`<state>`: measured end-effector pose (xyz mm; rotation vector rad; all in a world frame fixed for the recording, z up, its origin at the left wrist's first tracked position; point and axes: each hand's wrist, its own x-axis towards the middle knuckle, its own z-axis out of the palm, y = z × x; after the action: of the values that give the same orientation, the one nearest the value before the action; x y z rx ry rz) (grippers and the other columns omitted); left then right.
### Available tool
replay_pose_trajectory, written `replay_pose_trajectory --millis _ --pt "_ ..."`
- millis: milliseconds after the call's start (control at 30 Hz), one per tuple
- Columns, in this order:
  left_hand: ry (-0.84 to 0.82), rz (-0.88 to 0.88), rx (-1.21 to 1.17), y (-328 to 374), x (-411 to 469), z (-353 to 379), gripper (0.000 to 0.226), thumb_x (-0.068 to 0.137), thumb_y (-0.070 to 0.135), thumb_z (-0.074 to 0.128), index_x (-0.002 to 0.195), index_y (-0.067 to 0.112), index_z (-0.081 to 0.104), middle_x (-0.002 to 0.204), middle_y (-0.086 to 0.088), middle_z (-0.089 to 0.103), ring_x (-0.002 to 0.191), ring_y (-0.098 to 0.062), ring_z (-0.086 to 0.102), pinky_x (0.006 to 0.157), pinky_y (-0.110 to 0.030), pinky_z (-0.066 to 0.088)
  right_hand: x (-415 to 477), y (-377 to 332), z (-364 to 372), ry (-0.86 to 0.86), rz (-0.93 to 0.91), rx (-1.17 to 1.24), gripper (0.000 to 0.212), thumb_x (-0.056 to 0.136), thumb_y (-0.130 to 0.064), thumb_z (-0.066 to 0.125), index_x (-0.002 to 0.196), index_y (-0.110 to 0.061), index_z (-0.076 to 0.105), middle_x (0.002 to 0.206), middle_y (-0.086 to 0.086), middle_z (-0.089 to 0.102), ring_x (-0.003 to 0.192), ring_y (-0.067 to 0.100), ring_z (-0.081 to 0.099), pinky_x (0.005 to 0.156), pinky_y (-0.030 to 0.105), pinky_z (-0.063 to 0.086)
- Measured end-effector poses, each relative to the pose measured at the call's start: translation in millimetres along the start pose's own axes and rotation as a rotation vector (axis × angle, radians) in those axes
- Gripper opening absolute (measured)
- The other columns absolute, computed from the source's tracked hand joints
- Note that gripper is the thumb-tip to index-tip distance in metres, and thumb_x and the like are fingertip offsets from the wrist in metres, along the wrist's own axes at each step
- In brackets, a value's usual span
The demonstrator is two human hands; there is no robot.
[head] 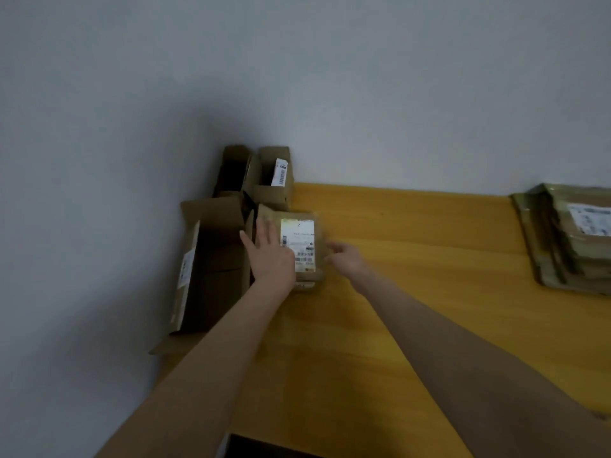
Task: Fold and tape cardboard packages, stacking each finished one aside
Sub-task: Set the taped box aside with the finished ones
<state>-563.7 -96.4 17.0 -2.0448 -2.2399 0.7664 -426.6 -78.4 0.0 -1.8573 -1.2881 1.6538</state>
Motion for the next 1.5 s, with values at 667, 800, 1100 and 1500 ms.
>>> replay_pose_trajectory --millis 667,800,1100,1500 --pt "0.258 0.439 -0.405 283.1 -54.9 -114.3 0.043 0.094 0.021 0.053 0.136 0.014 0.047 0.152 -0.009 0.026 0.138 -0.024 0.030 0.106 -0.038 0.035 -99.7 132.5 -275.5 0.523 -0.111 -0.639 0.054 0.094 -0.027 0.057 0.144 -0.021 0.036 0.147 0.008 0.031 0.133 0.028 0.034 0.107 0.038 0.035" --pt "0.196 0.406 -0.453 368.8 -93.9 -136.6 0.045 0.093 0.028 0.057 0.135 0.013 0.048 0.153 -0.009 0.024 0.136 -0.024 0.034 0.103 -0.037 0.040 -127.7 181.6 -347.3 0.511 -0.151 -0.631 0.048 0.094 -0.026 0.055 0.139 -0.019 0.041 0.142 0.010 0.035 0.127 0.031 0.037 0.104 0.040 0.038" --pt "0.141 0.401 -0.536 492.3 -157.1 -167.8 0.044 0.089 0.024 0.060 0.129 0.013 0.049 0.143 -0.008 0.034 0.123 -0.025 0.047 0.095 -0.036 0.044 -164.8 251.3 -470.5 0.481 -0.154 -0.636 0.048 0.093 -0.025 0.056 0.138 -0.018 0.041 0.140 0.012 0.035 0.125 0.031 0.038 0.102 0.039 0.039" --pt "0.083 0.473 -0.477 596.8 -153.9 -179.2 0.045 0.091 0.021 0.058 0.134 0.016 0.048 0.142 -0.008 0.032 0.127 -0.026 0.040 0.091 -0.040 0.050 -163.8 299.3 -548.9 0.504 -0.083 -0.640 0.051 0.092 -0.023 0.056 0.141 -0.020 0.040 0.142 0.010 0.035 0.128 0.031 0.038 0.105 0.039 0.036"
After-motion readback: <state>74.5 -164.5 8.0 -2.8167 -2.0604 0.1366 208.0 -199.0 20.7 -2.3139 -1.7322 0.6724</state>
